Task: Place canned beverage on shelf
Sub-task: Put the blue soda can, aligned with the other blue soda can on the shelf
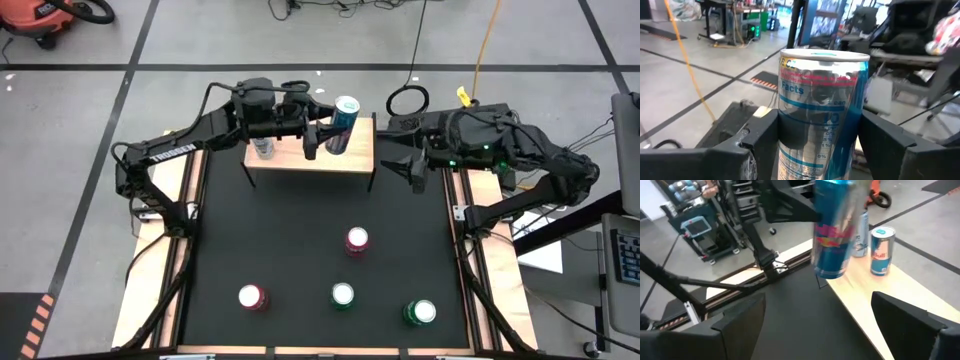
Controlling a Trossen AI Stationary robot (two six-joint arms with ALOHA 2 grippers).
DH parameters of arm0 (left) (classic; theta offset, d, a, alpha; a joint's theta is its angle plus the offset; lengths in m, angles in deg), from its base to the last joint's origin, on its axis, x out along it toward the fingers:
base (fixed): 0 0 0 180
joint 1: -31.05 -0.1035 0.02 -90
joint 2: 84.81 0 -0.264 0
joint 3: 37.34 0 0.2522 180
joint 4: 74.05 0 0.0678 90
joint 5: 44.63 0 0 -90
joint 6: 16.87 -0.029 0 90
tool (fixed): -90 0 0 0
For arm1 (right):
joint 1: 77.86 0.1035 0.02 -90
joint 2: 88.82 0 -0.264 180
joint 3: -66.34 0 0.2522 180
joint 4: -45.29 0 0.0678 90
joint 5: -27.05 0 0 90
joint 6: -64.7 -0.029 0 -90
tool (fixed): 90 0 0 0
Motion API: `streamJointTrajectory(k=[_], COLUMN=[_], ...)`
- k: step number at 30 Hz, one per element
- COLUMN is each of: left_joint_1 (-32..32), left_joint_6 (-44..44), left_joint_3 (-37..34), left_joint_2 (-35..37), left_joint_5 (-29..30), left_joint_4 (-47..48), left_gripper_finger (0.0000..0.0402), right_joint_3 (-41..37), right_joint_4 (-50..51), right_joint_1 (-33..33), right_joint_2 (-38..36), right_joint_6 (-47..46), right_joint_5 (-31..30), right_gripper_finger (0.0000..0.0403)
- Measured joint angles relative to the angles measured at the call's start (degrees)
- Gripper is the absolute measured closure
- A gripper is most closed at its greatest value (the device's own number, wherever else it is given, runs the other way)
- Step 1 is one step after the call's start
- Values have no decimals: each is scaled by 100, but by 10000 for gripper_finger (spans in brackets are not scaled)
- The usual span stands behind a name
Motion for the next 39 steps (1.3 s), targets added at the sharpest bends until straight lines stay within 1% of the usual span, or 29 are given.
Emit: streamJointTrajectory(k=[7, 12, 18, 24, 28, 35, 39], left_joint_1=[-149, -297, -315, -283, -156, -158, -118], left_joint_6=[-191, -238, -238, 145, 170, 175, 173], left_joint_3=[0, 2, 1, -361, -375, -374, -374], left_joint_2=[-1, -2, -2, -18, -43, -74, -133], left_joint_5=[11, -18, -80, -130, -66, 117, 187], left_joint_4=[205, 222, 220, -443, -721, -739, -1091], left_gripper_finger=[165, 165, 165, 165, 165, 165, 165], right_joint_3=[0, 0, 0, 0, 0, 0, 0], right_joint_4=[2, 7, 42, 48, 44, 48, 74], right_joint_1=[-162, -183, -181, -181, -181, -181, -181], right_joint_2=[112, 123, 123, 123, 123, 123, 123], right_joint_6=[92, 156, 156, 198, 199, 191, 181], right_joint_5=[308, 305, 307, 305, 303, 300, 300], right_gripper_finger=[60, 60, 60, 60, 60, 60, 60])
